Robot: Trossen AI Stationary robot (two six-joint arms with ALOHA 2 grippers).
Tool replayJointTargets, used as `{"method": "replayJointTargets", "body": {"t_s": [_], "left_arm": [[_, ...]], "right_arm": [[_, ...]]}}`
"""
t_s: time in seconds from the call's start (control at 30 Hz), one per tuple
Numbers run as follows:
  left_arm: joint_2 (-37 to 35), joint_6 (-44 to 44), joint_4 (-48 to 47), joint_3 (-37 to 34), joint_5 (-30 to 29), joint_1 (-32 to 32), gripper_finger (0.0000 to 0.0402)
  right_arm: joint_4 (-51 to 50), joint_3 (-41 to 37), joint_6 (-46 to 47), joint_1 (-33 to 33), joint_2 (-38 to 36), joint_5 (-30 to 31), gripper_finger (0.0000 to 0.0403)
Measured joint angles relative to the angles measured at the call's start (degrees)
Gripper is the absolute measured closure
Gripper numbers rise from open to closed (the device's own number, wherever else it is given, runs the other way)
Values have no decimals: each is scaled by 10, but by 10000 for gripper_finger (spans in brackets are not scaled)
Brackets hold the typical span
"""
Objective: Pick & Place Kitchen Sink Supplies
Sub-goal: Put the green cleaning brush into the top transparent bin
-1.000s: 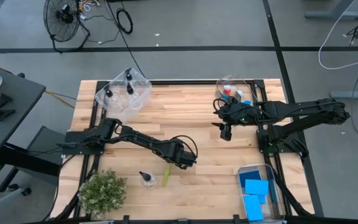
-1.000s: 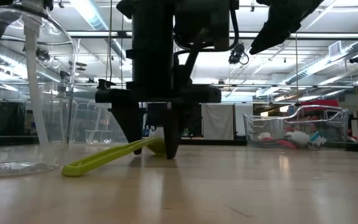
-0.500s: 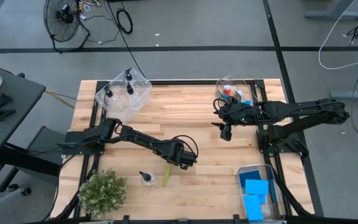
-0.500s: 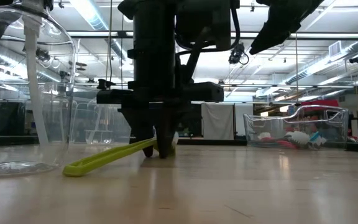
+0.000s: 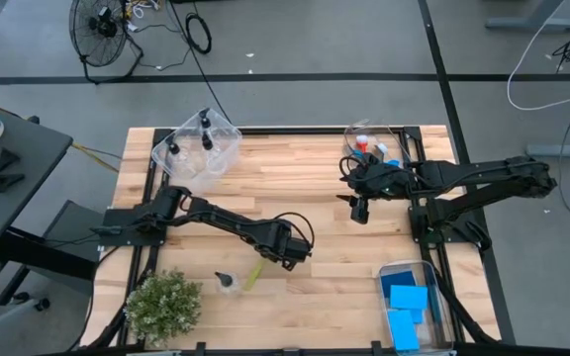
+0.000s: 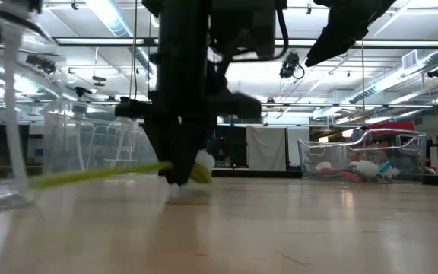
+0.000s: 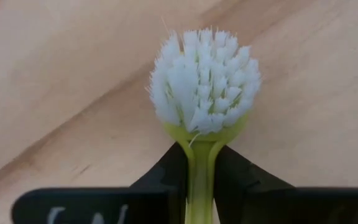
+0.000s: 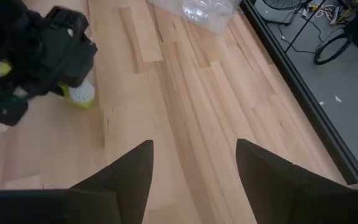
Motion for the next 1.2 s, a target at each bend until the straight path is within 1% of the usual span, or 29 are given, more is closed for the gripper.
{"method": "replayJointTargets", "body": {"t_s": [0.17, 0.33, 0.5, 0.63, 0.77, 0.97, 1.03, 1.13, 1.2], "left_arm": [[-25, 14, -8, 1, -4, 12, 335], [-55, 38, 14, 1, -17, 29, 351], [-87, 51, 45, 1, -35, 49, 347], [-113, 89, 63, 1, -46, 69, 331], [-146, 131, 79, 1, -60, 88, 346], [-197, 168, 83, 2, -87, 120, 351], [-214, 170, 80, 1, -92, 133, 346], [-242, 201, 99, 2, -93, 151, 332], [-257, 222, 115, 2, -94, 161, 334]], "right_arm": [[3, 0, 0, 0, 0, 0, 172], [9, 0, 0, 0, 0, 0, 172], [15, 0, 0, 0, 0, 0, 172], [18, 0, 3, 0, 0, -1, 172], [21, 0, 15, 0, 0, -3, 172], [22, 0, 16, 0, 0, -43, 172], [24, 0, 16, 0, 0, -56, 172], [32, 0, 28, 0, 0, -70, 172], [44, 0, 31, 0, 0, -84, 172]]}}
